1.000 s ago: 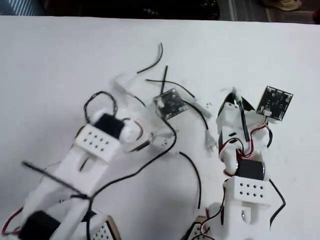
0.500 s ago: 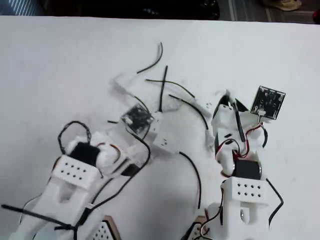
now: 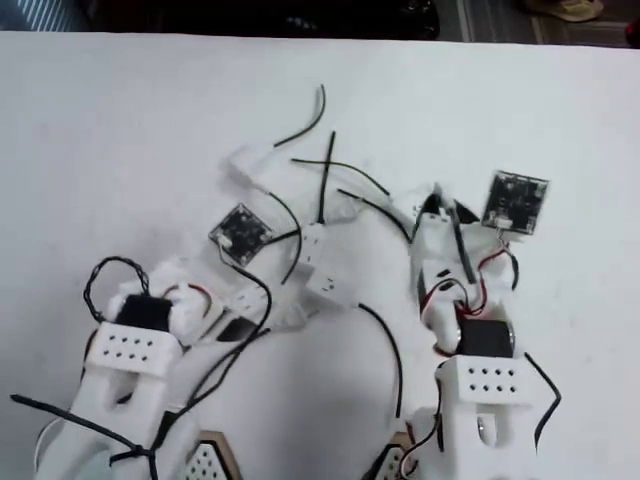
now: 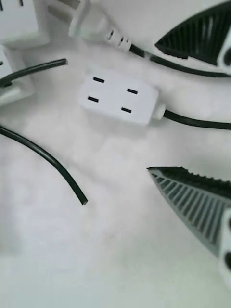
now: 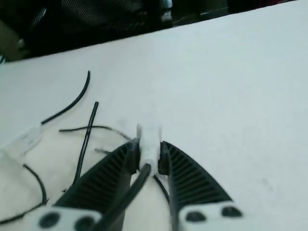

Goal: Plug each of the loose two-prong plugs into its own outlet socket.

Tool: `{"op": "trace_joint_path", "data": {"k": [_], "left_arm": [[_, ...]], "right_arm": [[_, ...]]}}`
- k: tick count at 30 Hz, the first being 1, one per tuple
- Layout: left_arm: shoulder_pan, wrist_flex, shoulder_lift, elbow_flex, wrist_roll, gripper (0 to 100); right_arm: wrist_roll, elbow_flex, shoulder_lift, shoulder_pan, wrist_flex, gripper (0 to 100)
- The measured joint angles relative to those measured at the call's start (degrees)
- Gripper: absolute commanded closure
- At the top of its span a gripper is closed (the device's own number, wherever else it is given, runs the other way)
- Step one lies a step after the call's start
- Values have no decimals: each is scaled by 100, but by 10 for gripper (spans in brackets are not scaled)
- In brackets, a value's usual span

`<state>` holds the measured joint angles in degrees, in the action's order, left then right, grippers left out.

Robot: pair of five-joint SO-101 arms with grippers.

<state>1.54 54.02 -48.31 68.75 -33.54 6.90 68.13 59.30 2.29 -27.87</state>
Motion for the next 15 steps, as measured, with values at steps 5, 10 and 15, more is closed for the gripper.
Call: {"op": "trace_joint_path", "data": {"k": [5,10,15], "left_arm": [[-870,0,-9,0,-211,653],[-1969,0,-9,0,-211,653],[-2681,-79,-9,255,-105,653]], "right_arm": [[-334,-53,0,1099,-941,981],[-404,-571,0,2154,-1697,981],[-633,-897,-422,2963,-1785,981]]}}
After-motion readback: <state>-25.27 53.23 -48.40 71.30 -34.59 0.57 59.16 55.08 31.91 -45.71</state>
